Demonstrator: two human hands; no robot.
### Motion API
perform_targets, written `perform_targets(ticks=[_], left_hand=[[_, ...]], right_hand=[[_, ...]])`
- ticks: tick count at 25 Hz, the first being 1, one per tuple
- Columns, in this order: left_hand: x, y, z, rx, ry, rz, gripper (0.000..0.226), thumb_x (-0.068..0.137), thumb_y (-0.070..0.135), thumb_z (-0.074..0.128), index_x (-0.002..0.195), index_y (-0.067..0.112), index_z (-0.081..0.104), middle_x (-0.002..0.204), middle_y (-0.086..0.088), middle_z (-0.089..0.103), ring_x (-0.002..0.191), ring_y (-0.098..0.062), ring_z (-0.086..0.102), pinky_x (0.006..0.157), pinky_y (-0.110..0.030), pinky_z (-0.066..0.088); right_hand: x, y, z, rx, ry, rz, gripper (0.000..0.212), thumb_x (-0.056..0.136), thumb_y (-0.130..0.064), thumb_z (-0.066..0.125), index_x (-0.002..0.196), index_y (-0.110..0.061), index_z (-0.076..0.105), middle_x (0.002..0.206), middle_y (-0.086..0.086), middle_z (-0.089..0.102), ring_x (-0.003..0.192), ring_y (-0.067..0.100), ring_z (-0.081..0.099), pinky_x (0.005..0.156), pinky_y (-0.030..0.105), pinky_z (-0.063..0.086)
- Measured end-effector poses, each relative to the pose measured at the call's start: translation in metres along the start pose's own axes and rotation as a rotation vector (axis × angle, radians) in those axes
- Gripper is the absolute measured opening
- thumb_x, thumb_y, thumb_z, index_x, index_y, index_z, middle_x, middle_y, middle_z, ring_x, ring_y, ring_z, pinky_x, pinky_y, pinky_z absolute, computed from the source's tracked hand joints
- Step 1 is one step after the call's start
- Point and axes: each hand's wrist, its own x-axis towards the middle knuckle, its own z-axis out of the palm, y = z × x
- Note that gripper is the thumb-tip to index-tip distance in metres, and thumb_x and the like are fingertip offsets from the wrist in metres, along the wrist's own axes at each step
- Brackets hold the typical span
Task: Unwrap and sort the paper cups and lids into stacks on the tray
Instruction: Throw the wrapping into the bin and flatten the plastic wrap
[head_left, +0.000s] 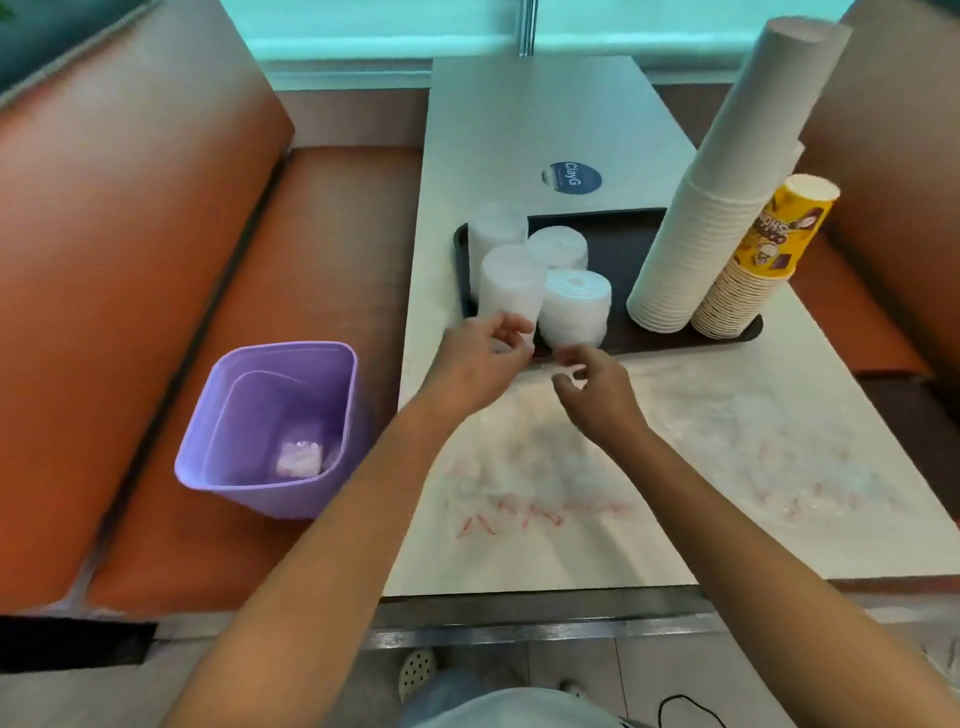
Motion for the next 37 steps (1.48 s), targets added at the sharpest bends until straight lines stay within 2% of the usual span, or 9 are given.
perform_targets(ticks=[5,9,13,16,19,22,29,34,37], left_hand=[[-0.028,-0.004,0.098,0.383,-0.094,0.07,0.023,0.088,0.022,0.06,0.11,0.023,0.064,0.111,0.004,0.058,0.099,-0.017,0.057,0.091,-0.03,0.046],[-0.04,-0.026,0.138,0.693,-0.069,0.019,0.047,0.089,0.042,0.057,0.133,0.029,0.048,0.148,-0.002,0.032,0.135,-0.02,0.031,0.11,-0.039,0.024],[-0.051,-0.04,0.16,0.79,-0.258,-0.091,0.06,0.092,0.054,0.044,0.146,0.034,0.026,0.159,0.001,0.009,0.145,-0.019,0.005,0.114,-0.053,0.003],[-0.053,-0.04,0.163,0.757,-0.183,-0.065,0.045,0.097,0.045,0.04,0.141,0.037,0.038,0.157,0.002,0.018,0.144,-0.018,0.011,0.115,-0.049,0.007],[-0.052,-0.033,0.166,0.541,0.021,-0.058,0.035,0.091,0.043,0.054,0.123,0.031,0.061,0.153,0.002,0.027,0.139,-0.019,0.024,0.112,-0.038,0.023],[-0.042,-0.018,0.161,0.215,0.199,-0.256,0.052,0.084,0.041,0.066,0.131,0.023,0.051,0.147,-0.007,0.029,0.132,-0.025,0.035,0.106,-0.033,0.032],[-0.018,0.0,0.142,-0.164,0.132,-0.496,0.061,0.08,0.01,0.067,0.135,0.016,0.044,0.109,-0.007,0.059,0.104,-0.023,0.057,0.086,-0.028,0.044],[-0.006,0.031,0.126,-0.733,0.137,-0.541,0.047,0.09,0.002,0.052,0.134,0.01,0.041,0.116,-0.011,0.054,0.08,-0.017,0.059,0.058,-0.032,0.05],[-0.013,0.053,0.117,-0.847,-0.015,-0.483,0.038,0.094,0.008,0.048,0.132,0.006,0.047,0.119,-0.016,0.058,0.086,-0.021,0.06,0.058,-0.034,0.055]], right_hand=[[-0.033,0.099,-0.065,-0.319,-0.041,0.032,0.031,0.088,-0.01,0.057,0.119,-0.009,0.061,0.128,0.01,0.054,0.119,0.028,0.049,0.097,0.033,0.038],[-0.042,0.138,-0.087,-0.491,-0.165,-0.032,0.043,0.09,-0.027,0.058,0.131,-0.014,0.054,0.142,0.007,0.045,0.13,0.026,0.04,0.106,0.037,0.031],[-0.052,0.157,-0.091,-0.561,-0.208,-0.116,0.044,0.093,-0.034,0.053,0.135,-0.024,0.049,0.15,0.002,0.035,0.14,0.023,0.026,0.112,0.04,0.018],[-0.051,0.16,-0.092,-0.501,-0.17,-0.144,0.037,0.093,-0.031,0.053,0.128,-0.024,0.057,0.146,0.0,0.041,0.136,0.021,0.031,0.11,0.038,0.019],[-0.045,0.163,-0.094,-0.417,-0.158,-0.145,0.029,0.091,-0.024,0.055,0.119,-0.022,0.063,0.139,0.001,0.048,0.13,0.021,0.038,0.108,0.036,0.022],[-0.044,0.169,-0.093,-0.363,-0.143,-0.156,0.028,0.09,-0.02,0.055,0.117,-0.021,0.065,0.137,0.001,0.05,0.129,0.02,0.041,0.109,0.038,0.023],[-0.042,0.153,-0.104,-0.359,-0.117,-0.144,0.043,0.086,-0.038,0.062,0.125,-0.021,0.059,0.141,0.005,0.045,0.133,0.023,0.038,0.11,0.042,0.026],[-0.042,0.105,-0.104,-0.462,-0.181,-0.45,0.1,0.066,-0.07,0.061,0.148,-0.023,0.027,0.154,0.008,0.027,0.141,0.026,0.023,0.114,0.049,0.018],[-0.042,0.084,-0.088,-0.321,-0.001,-0.488,0.069,0.075,-0.041,0.067,0.136,-0.014,0.05,0.137,0.012,0.052,0.124,0.028,0.049,0.103,0.043,0.04]])
